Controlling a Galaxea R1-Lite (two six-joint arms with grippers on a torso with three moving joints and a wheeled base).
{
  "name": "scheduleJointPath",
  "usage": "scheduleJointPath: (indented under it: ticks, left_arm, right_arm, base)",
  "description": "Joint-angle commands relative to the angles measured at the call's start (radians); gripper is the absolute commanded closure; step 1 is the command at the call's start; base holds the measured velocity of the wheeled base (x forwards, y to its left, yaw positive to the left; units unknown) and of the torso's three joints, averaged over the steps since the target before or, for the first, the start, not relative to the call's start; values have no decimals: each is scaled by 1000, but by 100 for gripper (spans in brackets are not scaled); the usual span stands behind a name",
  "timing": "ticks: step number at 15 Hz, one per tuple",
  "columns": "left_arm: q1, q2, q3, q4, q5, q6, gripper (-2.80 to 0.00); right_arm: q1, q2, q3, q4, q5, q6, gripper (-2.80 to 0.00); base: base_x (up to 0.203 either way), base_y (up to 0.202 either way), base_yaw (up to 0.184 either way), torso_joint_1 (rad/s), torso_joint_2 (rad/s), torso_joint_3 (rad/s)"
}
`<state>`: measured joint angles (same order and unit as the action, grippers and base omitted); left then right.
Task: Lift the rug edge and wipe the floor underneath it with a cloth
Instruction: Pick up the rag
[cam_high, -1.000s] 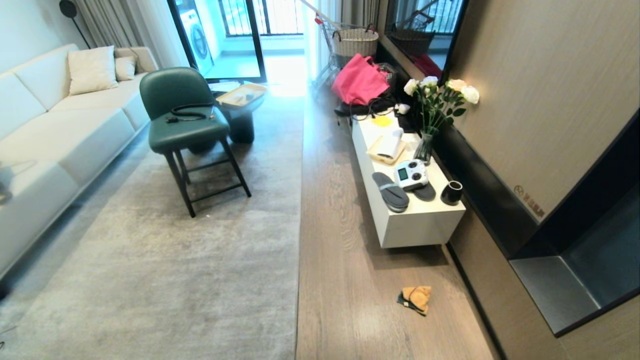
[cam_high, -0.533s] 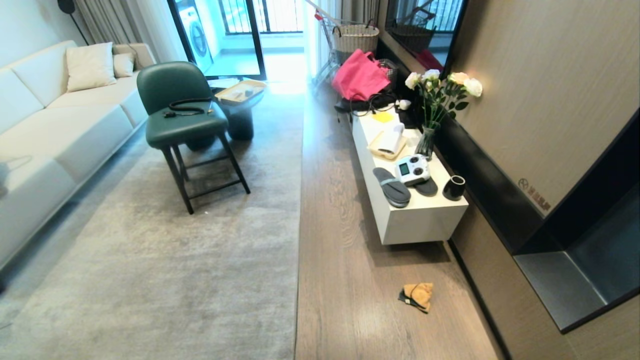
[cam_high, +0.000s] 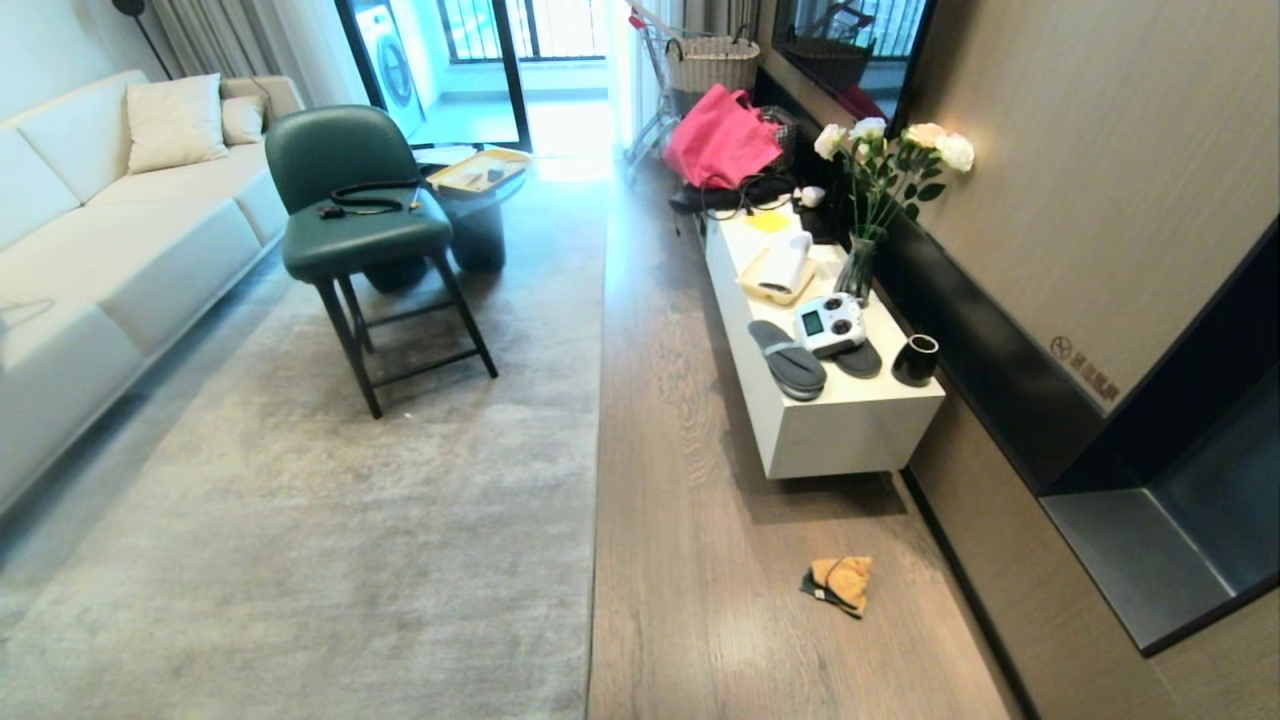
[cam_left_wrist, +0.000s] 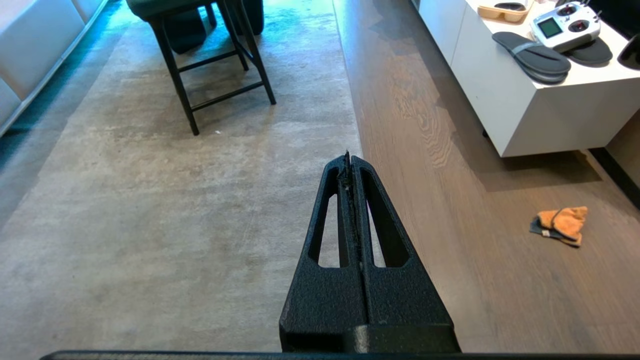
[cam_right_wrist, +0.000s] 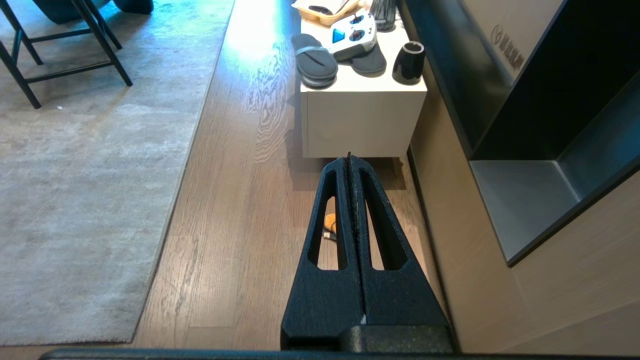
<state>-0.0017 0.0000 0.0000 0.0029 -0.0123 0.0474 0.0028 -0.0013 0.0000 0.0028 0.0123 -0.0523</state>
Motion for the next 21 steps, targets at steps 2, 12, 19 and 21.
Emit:
scheduleJointPath:
  ticks: [2, 12, 19, 21]
  left_arm:
    - [0, 0, 0, 0, 0, 0, 0]
    - [0, 0, 0, 0, 0, 0, 0]
    - [0, 0, 0, 0, 0, 0, 0]
    - [0, 0, 0, 0, 0, 0, 0]
  right_arm:
    - [0, 1, 0, 0, 3, 2, 0]
    - [0, 1, 0, -1, 3, 5, 0]
    - [0, 1, 0, 0, 3, 3, 0]
    - [0, 1, 0, 0, 3, 5, 0]
  base:
    - [0, 0, 0, -188, 538, 340]
    - [0, 0, 0, -156, 520, 364]
    - [0, 0, 0, -68, 460, 386]
    - [0, 0, 0, -27, 436, 415]
